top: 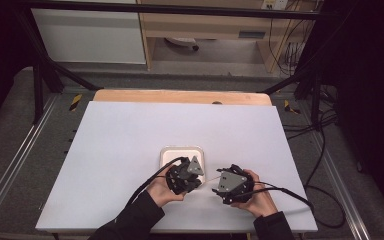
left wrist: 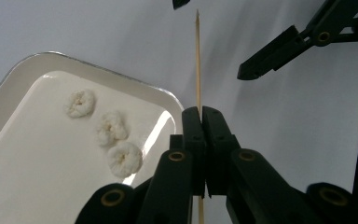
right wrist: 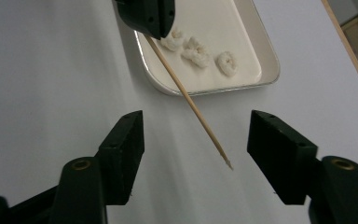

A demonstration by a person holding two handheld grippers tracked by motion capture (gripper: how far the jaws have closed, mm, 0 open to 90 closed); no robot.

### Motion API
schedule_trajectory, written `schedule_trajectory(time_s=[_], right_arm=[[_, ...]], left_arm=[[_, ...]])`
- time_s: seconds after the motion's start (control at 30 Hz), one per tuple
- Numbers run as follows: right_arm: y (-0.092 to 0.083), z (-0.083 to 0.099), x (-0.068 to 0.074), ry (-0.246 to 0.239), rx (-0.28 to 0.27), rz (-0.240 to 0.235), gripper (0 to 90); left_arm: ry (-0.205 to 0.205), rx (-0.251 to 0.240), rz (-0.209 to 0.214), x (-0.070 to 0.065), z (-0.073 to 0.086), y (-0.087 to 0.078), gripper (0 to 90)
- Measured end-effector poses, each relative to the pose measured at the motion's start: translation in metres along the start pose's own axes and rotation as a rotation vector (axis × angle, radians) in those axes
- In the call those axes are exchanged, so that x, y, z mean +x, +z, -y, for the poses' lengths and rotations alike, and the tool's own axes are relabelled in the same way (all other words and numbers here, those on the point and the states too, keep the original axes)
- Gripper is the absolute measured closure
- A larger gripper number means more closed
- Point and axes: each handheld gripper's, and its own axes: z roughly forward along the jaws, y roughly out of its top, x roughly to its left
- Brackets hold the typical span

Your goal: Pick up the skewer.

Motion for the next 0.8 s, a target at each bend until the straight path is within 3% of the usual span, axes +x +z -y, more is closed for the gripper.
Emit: schedule_trajectory(time_s=[0.17,0.4,0.43,0.8], right_arm=[[0.001,0.002,0.002,-0.088,0.016,-0.013,51.6],[0.001,0.004,0.003,-0.165,0.030,-0.027,62.4],[0.002,0.004,0.003,-0.203,0.038,-0.022,66.3],[0.002,0.006,0.007,-0.280,0.048,-0.079,82.7]], left_arm=[[0.025,0.009,0.014,-0.005,-0.008,0.005,88.6],[0.044,0.012,0.031,-0.009,-0.016,0.011,88.6],[0.052,0.016,0.034,-0.010,-0.017,0.011,88.6],[0.072,0.021,0.059,-0.014,-0.018,0.015,88.6]])
